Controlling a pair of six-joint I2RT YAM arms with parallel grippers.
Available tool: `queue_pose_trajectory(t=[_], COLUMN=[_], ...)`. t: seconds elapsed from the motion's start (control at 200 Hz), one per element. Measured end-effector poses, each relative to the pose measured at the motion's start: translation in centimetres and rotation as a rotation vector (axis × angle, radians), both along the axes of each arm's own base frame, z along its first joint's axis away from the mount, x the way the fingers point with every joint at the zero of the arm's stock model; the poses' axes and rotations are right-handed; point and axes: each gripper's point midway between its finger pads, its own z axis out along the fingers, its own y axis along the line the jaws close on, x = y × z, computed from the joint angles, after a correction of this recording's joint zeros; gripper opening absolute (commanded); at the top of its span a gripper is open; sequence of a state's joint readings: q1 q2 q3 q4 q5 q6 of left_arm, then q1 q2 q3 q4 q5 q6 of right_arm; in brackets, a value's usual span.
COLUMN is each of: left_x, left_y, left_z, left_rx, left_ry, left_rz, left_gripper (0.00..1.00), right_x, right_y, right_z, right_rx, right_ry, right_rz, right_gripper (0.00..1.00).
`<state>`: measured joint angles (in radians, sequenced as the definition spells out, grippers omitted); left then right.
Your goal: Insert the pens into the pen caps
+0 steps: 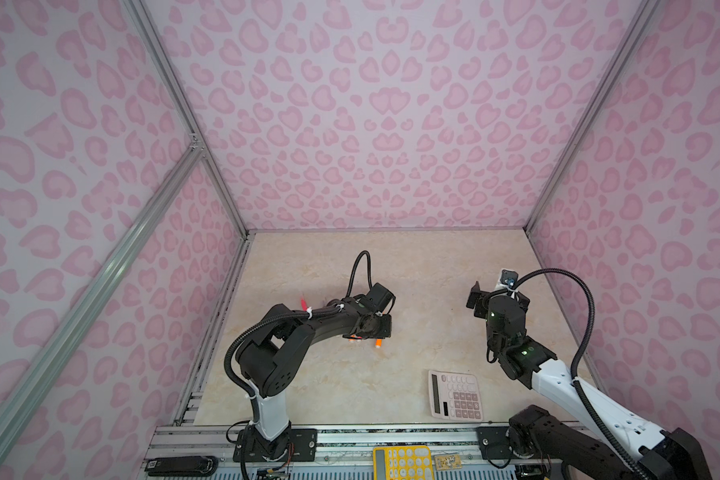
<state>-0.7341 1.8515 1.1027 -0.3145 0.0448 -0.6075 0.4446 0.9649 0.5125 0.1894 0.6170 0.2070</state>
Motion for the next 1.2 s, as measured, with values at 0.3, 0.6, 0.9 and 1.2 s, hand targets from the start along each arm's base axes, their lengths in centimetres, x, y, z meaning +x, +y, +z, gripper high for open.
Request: queue_pose_trajectory(t=[0.3,0.6,0.9,1.2], left_x=[0.9,1.0,-0.2,-1.2], left_y=[-0.7,-0.4,4.0,26.9], left_z=[0.1,0.5,11.0,14.9], left_rx=[-0.009,0.000,-0.068,0.469], left_ry=[-0.005,-0.025,-0.373,-0.869], left_rz=[0.004,-0.003,0.018,0.612], left_gripper=[0.35,0.46,0.57,0.61], right_x=[-0.3,-1.0,-0.3,4.7], right_y=[-0.7,-1.6,-3.7,-3.5], right_z=[-0.9,-0.1,-4.8,-8.7], right_rx=[-0.081,-0.049,-0.138,-0.174], right_ry=[0.006,-0.052,0.011,0.123], right_rz=[-0.004,-0.021,-0.106,-0.108], right_gripper=[0.98,0.98,0.99,0.99])
